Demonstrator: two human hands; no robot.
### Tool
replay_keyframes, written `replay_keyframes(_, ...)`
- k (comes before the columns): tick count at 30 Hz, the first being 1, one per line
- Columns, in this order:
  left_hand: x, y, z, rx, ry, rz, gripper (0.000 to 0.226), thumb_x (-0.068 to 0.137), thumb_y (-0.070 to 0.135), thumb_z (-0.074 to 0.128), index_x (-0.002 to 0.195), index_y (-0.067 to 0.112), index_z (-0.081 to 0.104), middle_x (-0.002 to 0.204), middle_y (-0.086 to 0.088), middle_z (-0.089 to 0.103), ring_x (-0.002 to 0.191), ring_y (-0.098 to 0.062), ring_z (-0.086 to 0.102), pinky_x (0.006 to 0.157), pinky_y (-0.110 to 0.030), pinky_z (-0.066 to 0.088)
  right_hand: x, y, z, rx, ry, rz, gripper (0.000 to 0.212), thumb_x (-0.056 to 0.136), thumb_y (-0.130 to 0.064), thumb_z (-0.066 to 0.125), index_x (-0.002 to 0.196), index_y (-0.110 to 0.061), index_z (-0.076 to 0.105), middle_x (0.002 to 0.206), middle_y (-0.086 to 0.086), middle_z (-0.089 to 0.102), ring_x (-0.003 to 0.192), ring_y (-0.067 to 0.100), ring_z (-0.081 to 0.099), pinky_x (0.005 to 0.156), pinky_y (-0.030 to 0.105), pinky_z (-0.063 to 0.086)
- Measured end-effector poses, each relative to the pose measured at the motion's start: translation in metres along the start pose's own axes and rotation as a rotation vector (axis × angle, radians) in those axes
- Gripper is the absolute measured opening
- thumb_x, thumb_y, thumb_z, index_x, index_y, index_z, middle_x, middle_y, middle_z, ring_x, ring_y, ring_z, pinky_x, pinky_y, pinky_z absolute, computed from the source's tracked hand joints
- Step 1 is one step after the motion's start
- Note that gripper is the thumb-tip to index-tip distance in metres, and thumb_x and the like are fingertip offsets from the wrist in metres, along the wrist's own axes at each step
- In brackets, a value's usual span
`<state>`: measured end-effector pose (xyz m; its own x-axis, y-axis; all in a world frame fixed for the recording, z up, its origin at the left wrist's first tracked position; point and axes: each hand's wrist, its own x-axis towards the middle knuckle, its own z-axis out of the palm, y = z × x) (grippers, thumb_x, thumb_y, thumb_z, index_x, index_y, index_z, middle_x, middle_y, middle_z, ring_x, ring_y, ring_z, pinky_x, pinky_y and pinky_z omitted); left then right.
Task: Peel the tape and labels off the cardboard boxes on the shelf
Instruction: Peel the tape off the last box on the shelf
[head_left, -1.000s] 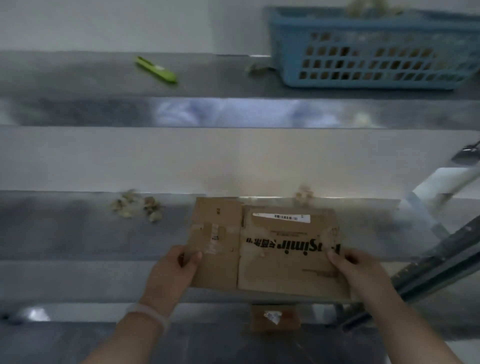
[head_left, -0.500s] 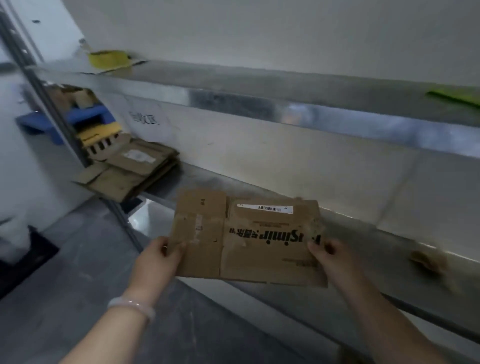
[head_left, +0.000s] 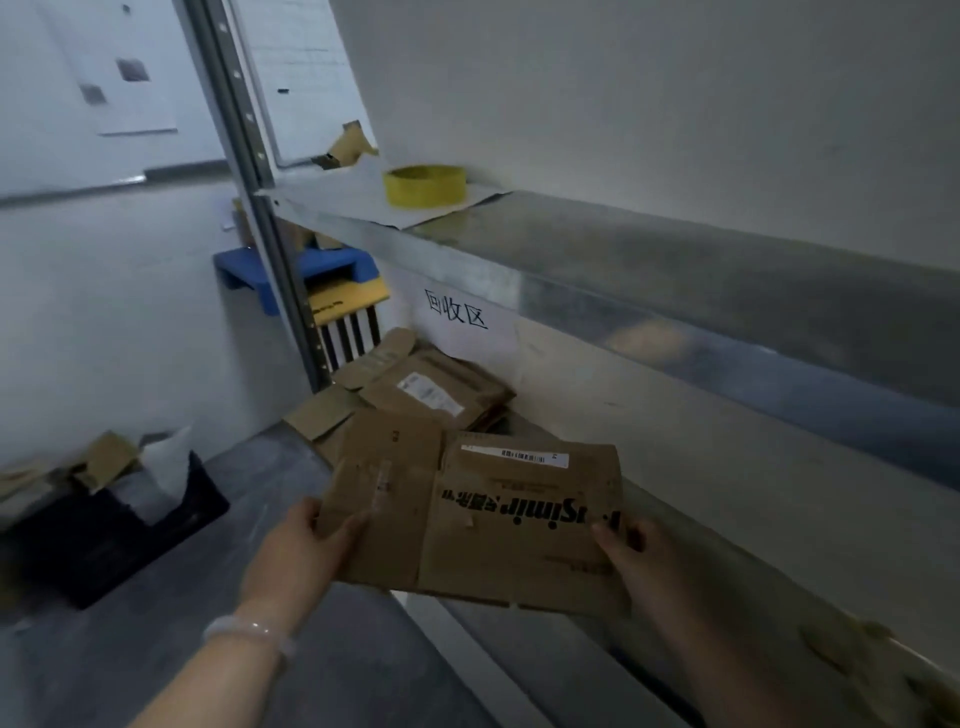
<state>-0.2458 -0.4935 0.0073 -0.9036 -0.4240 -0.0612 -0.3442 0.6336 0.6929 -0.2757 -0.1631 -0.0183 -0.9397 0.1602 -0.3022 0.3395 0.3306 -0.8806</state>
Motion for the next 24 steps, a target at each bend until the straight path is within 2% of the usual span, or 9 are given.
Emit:
replay_keyframes(4, 0.063, 0.001, -0.017, 0.073, 0.024, 0.005, 0.035, 0.085, 0.056, 0.059, 0.096, 0.024, 0.047, 0.091, 0.005, 0.054, 0.08, -0.015, 0.051, 0.066, -0.031, 0.041, 0.045, -0.034, 0.034, -0.108, -0.003, -0.028, 0.021, 0.09, -0.046, 0.061, 0.091, -0.025, 0.059, 0.093, -0.005, 0.064, 0.082, 0.011, 0.06, 0.075, 0.034, 0.052)
replay_keyframes(9, 0.158, -0.008, -0.031, 0.197, 0.056, 0.067, 0.041, 0.083, 0.063, 0.055, 0.092, 0.024, 0.049, 0.088, 0.003, 0.059, 0.078, -0.018, 0.056, 0.067, -0.03, 0.043, 0.091, -0.064, 0.078, -0.16, 0.008, -0.036, 0.037, 0.087, -0.057, 0.059, 0.109, -0.027, 0.064, 0.096, -0.011, 0.066, 0.085, 0.009, 0.063, 0.074, 0.032, 0.052)
replay_keyframes(11, 0.202, -0.011, -0.033, 0.221, 0.035, 0.106, 0.044, 0.083, 0.066, 0.052, 0.092, 0.023, 0.053, 0.09, 0.001, 0.063, 0.077, -0.018, 0.058, 0.068, -0.031, 0.046, 0.104, -0.076, 0.097, -0.155, 0.011, -0.018, 0.032, 0.09, -0.051, 0.058, 0.109, -0.024, 0.062, 0.095, -0.009, 0.065, 0.083, 0.008, 0.061, 0.069, 0.027, 0.049)
replay_keyframes(14, 0.266, -0.012, -0.036, 0.319, -0.001, 0.169, 0.05, 0.081, 0.074, 0.045, 0.09, 0.025, 0.052, 0.086, 0.001, 0.063, 0.076, -0.019, 0.06, 0.072, -0.035, 0.053, 0.12, -0.094, 0.126, -0.154, 0.069, 0.04, 0.03, 0.091, -0.05, 0.058, 0.104, -0.023, 0.061, 0.094, -0.007, 0.064, 0.083, 0.014, 0.063, 0.07, 0.03, 0.051)
replay_keyframes(18, 0.333, -0.008, -0.031, 0.34, -0.088, 0.268, 0.047, 0.083, 0.071, 0.045, 0.092, 0.025, 0.051, 0.086, 0.001, 0.061, 0.078, -0.02, 0.06, 0.072, -0.036, 0.054, 0.135, -0.108, 0.161, -0.164, 0.205, 0.1, 0.033, 0.09, -0.053, 0.056, 0.103, -0.023, 0.058, 0.092, -0.007, 0.062, 0.08, 0.011, 0.059, 0.062, 0.027, 0.042)
replay_keyframes(20, 0.356, -0.002, -0.024, 0.27, -0.12, 0.354, 0.045, 0.086, 0.062, 0.051, 0.103, 0.021, 0.055, 0.095, -0.004, 0.062, 0.086, -0.024, 0.06, 0.076, -0.038, 0.053, 0.141, -0.111, 0.175, -0.171, 0.273, 0.129, 0.04, 0.089, -0.057, 0.055, 0.106, -0.022, 0.061, 0.098, -0.005, 0.065, 0.084, 0.013, 0.06, 0.066, 0.027, 0.045)
replay_keyframes(21, 0.367, -0.001, -0.019, 0.24, -0.147, 0.392, 0.051, 0.087, 0.058, 0.052, 0.117, 0.017, 0.054, 0.105, -0.007, 0.062, 0.096, -0.027, 0.06, 0.083, -0.042, 0.052, 0.145, -0.112, 0.182, -0.152, 0.314, 0.139, 0.043, 0.088, -0.059, 0.055, 0.107, -0.021, 0.064, 0.1, -0.003, 0.067, 0.085, 0.014, 0.061, 0.07, 0.028, 0.048)
replay_keyframes(23, 0.381, 0.004, -0.013, 0.314, -0.235, 0.442, 0.069, 0.091, 0.054, 0.049, 0.144, 0.013, 0.035, 0.132, -0.012, 0.051, 0.119, -0.031, 0.05, 0.1, -0.044, 0.044, 0.147, -0.12, 0.191, -0.156, 0.373, 0.166, 0.043, 0.09, -0.055, 0.055, 0.111, -0.02, 0.066, 0.105, 0.001, 0.069, 0.086, 0.016, 0.062, 0.067, 0.025, 0.046)
replay_keyframes(24, 0.389, 0.003, -0.01, 0.371, -0.264, 0.459, 0.072, 0.092, 0.053, 0.048, 0.148, 0.014, 0.028, 0.14, -0.011, 0.044, 0.126, -0.032, 0.044, 0.104, -0.045, 0.041, 0.148, -0.122, 0.196, -0.159, 0.393, 0.171, 0.042, 0.091, -0.051, 0.056, 0.116, -0.019, 0.064, 0.111, 0.003, 0.068, 0.089, 0.018, 0.061, 0.062, 0.022, 0.042)
